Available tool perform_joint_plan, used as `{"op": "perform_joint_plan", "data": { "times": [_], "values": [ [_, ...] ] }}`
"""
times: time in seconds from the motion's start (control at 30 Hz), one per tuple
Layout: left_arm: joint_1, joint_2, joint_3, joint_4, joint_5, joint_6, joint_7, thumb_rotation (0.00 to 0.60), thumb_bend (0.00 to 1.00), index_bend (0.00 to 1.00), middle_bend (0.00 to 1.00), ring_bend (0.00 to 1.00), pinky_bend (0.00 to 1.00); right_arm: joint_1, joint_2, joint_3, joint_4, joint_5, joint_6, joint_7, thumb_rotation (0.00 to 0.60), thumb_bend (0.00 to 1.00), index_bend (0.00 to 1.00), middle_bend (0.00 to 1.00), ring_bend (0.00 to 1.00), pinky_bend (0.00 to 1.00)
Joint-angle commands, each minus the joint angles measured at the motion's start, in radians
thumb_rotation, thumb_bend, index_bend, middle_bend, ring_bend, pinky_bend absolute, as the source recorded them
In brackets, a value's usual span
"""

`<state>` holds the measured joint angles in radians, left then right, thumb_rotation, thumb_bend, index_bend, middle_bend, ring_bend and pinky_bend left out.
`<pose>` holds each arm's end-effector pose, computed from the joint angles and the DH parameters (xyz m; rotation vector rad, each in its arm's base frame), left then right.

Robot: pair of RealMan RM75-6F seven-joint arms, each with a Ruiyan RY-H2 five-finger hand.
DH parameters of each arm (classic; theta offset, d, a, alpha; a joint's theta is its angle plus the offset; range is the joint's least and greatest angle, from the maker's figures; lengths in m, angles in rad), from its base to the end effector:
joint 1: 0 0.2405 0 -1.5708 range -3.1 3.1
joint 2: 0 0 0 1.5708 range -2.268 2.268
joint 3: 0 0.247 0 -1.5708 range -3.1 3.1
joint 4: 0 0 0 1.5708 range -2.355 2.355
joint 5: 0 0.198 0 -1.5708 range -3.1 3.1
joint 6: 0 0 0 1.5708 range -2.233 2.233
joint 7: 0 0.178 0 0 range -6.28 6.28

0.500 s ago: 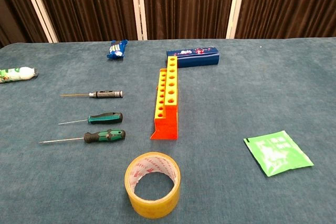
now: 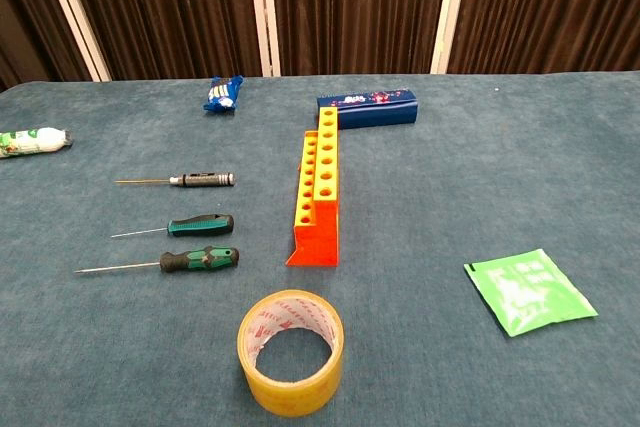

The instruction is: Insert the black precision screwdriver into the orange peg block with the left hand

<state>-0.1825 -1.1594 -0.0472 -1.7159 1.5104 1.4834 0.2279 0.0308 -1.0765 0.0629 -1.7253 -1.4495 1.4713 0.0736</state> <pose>-0.2508 0.2363 0.1439 -1.4871 -0.7735 -0.9227 -0.2981 -0.1984 0.1716 1.2638 -1.0651 0.9532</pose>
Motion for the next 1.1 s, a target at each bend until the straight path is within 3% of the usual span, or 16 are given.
{"op": "perform_joint_plan", "data": {
  "times": [0.03,0.2,0.43,0.6,0.8,1.1],
  "values": [
    [-0.08,-0.029,-0.079,-0.029,-0.087,-0.09,0.055,0.6,0.11,0.04,0.0,0.0,0.0,0.002,0.004,0.001,-0.006,0.003,-0.006,0.009,0.6,0.03,0.0,0.0,0.0,0.0],
    [-0.184,-0.087,-0.156,-0.026,-0.202,-0.205,0.139,0.6,0.15,0.18,0.0,0.0,0.0,0.003,0.01,-0.002,-0.007,-0.002,-0.012,0.028,0.6,0.03,0.0,0.0,0.0,0.0],
    [-0.369,-0.249,-0.251,0.089,-0.406,-0.366,0.283,0.6,0.17,0.35,0.0,0.0,0.0,0.004,0.02,0.0,-0.017,0.011,-0.028,0.072,0.6,0.03,0.0,0.0,0.0,0.0],
    [-0.459,-0.341,-0.275,0.192,-0.509,-0.428,0.335,0.6,0.18,0.37,0.0,0.0,0.0,0.007,0.028,0.004,-0.021,0.03,-0.044,0.097,0.6,0.03,0.0,0.0,0.0,0.0],
    [-0.542,-0.444,-0.295,0.332,-0.616,-0.497,0.345,0.6,0.28,0.41,0.0,0.0,0.0,0.006,0.036,0.007,-0.028,0.043,-0.052,0.118,0.6,0.03,0.0,0.0,0.0,0.0],
    [-0.619,-0.53,-0.292,0.487,-0.691,-0.55,0.348,0.6,0.3,0.44,0.0,0.0,0.0,0.006,0.041,0.009,-0.033,0.053,-0.057,0.119,0.6,0.03,0.0,0.0,0.0,0.0]
  ]
}}
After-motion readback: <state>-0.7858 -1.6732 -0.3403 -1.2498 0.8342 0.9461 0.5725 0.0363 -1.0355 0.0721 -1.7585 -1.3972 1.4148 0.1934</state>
